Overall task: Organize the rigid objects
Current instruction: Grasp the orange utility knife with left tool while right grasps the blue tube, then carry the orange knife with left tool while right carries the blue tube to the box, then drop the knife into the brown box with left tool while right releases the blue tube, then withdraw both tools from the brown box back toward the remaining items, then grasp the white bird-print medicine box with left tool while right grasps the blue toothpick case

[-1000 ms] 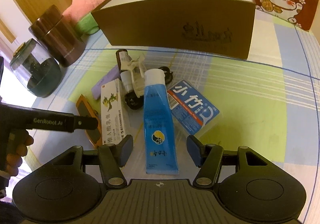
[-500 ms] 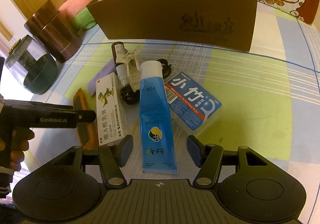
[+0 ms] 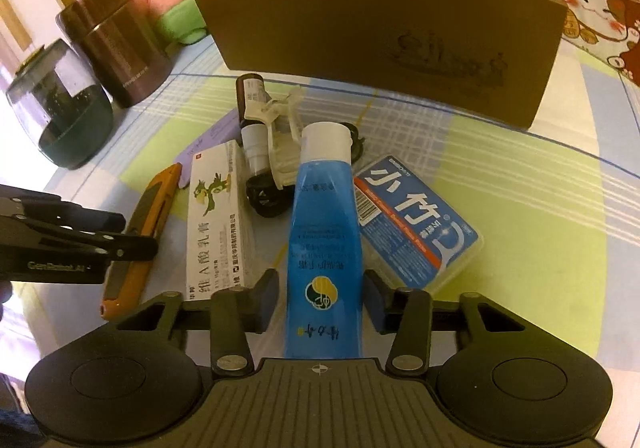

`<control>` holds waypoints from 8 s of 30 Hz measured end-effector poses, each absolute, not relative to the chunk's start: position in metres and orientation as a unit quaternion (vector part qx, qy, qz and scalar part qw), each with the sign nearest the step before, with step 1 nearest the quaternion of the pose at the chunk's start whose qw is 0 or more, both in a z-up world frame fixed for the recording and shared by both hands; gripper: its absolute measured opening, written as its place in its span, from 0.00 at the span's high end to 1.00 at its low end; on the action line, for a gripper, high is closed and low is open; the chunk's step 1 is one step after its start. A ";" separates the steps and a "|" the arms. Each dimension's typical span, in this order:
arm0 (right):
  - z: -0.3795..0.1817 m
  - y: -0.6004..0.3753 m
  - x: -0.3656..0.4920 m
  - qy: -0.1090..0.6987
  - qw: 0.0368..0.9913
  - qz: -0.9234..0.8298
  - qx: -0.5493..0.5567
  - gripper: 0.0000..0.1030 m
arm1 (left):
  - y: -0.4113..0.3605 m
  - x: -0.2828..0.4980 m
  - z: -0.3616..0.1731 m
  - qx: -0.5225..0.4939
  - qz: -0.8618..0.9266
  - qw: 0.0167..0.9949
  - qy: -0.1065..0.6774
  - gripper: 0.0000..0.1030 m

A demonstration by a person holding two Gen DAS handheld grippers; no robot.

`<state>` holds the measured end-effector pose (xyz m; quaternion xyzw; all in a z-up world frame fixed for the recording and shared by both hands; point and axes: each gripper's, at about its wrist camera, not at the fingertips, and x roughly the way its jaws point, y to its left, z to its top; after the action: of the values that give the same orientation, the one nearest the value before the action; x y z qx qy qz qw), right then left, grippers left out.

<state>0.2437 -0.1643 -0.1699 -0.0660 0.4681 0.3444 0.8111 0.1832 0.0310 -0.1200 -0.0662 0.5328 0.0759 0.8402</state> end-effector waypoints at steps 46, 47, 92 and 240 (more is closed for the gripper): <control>-0.175 -0.141 0.246 0.441 0.806 0.375 -0.121 0.74 | 0.022 0.176 -0.126 -0.027 0.061 0.848 0.526 0.70; -0.175 -0.141 0.245 0.441 0.807 0.374 -0.120 0.75 | 0.022 0.176 -0.126 -0.028 0.061 0.848 0.526 0.70; -0.104 -0.168 0.250 0.408 0.838 0.361 -0.029 0.88 | 0.045 0.193 -0.052 -0.059 0.055 0.892 0.444 0.70; -0.134 -0.222 0.268 0.411 0.836 0.354 -0.084 0.33 | -0.022 0.218 -0.105 -0.151 0.057 0.835 0.526 0.42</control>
<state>0.2680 -0.2220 -0.1335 -0.0835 0.4106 0.3543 0.8360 0.2179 -0.0215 -0.1052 -0.1506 0.5262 0.0574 0.8349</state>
